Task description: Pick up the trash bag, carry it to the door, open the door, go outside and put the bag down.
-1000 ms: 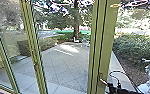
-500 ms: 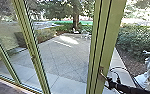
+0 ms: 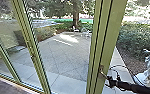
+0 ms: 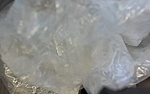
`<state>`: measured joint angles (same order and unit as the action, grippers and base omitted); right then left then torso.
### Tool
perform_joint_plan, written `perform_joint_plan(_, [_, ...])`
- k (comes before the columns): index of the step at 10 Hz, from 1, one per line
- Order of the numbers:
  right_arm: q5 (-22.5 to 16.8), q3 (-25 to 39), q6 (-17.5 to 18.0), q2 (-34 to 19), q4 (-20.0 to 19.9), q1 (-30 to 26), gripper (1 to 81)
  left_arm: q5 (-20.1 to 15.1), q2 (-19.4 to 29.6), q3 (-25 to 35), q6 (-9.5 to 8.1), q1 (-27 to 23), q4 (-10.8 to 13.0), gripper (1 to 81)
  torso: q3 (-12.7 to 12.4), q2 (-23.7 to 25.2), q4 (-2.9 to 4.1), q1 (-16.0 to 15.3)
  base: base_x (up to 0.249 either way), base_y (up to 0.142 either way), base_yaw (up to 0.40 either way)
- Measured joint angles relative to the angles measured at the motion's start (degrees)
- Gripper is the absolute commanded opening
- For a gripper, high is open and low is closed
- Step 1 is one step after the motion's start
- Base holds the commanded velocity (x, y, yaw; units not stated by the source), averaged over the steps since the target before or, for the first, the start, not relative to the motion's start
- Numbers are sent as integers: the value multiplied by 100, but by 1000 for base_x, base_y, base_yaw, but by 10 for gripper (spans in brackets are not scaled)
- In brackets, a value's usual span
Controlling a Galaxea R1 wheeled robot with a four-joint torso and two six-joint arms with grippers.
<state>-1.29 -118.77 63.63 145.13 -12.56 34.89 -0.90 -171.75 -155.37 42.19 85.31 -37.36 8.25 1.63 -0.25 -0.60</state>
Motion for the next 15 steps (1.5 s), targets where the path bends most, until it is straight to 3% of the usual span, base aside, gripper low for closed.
perform_joint_plan(7, [-735, 33, -210, -89, -32, 11, 811, -59, 4, 0, 0, 20, -1, 10, 0, 15, -9, 30, 91, 0, 0])
perform_joint_plan(15, [-466, -219, 113, -100, -179, -69, 811, -55, 17, 0, 0, 61, -4, 10, 4, 15, -11, 28, 110, 0, 0])
